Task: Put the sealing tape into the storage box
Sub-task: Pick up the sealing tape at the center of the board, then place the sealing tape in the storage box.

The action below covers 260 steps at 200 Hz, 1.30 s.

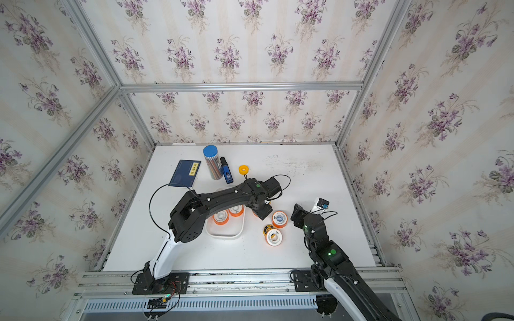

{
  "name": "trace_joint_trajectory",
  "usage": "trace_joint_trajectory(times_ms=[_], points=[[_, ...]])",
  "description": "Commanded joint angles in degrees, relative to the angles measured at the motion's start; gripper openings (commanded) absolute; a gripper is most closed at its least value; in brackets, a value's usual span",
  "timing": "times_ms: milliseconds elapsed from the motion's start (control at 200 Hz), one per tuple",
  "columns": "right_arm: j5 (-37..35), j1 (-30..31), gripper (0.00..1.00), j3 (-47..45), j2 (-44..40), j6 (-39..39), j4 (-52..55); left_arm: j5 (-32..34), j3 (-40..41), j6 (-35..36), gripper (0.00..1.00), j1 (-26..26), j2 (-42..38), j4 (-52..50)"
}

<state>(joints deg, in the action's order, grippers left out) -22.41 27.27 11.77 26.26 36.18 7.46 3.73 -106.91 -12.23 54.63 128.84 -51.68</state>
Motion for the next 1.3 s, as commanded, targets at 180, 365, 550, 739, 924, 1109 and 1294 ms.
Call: trace_joint_trajectory(times_ms=[180, 365, 550, 739, 924, 1109, 1294], points=[[-0.07, -0.02, 0.78, 0.30, -0.17, -0.24, -1.32, 2.06, 2.55, -1.29, 0.61, 0.62, -8.84, -1.31], [-0.08, -0.08, 0.78, 0.19, -0.33, -0.24, -1.34, 4.30, 9.08, -2.30, 0.61, 0.56, -16.94, -2.92], [0.00, -0.04, 0.78, 0.21, -0.33, -0.23, -1.40, 5.36, 19.80, -3.93, 0.61, 0.48, -26.55, -3.31], [0.22, -0.10, 0.78, 0.19, -0.16, -0.30, -1.62, 4.01, 30.90, -6.12, 0.61, 0.50, -33.58, -1.00], [0.17, -0.08, 0.78, 0.29, 0.04, -0.32, -1.62, 2.03, 36.29, -7.04, 0.61, 0.39, -34.74, 2.29], [0.10, -0.05, 0.78, 0.21, -0.08, -0.30, -1.62, 0.62, 37.04, -6.71, 0.62, 0.21, -31.73, 3.79], [0.09, -0.05, 0.78, 0.24, -0.11, -0.32, -1.49, 0.49, 36.20, -6.41, 0.64, -0.60, -28.48, 4.88]])
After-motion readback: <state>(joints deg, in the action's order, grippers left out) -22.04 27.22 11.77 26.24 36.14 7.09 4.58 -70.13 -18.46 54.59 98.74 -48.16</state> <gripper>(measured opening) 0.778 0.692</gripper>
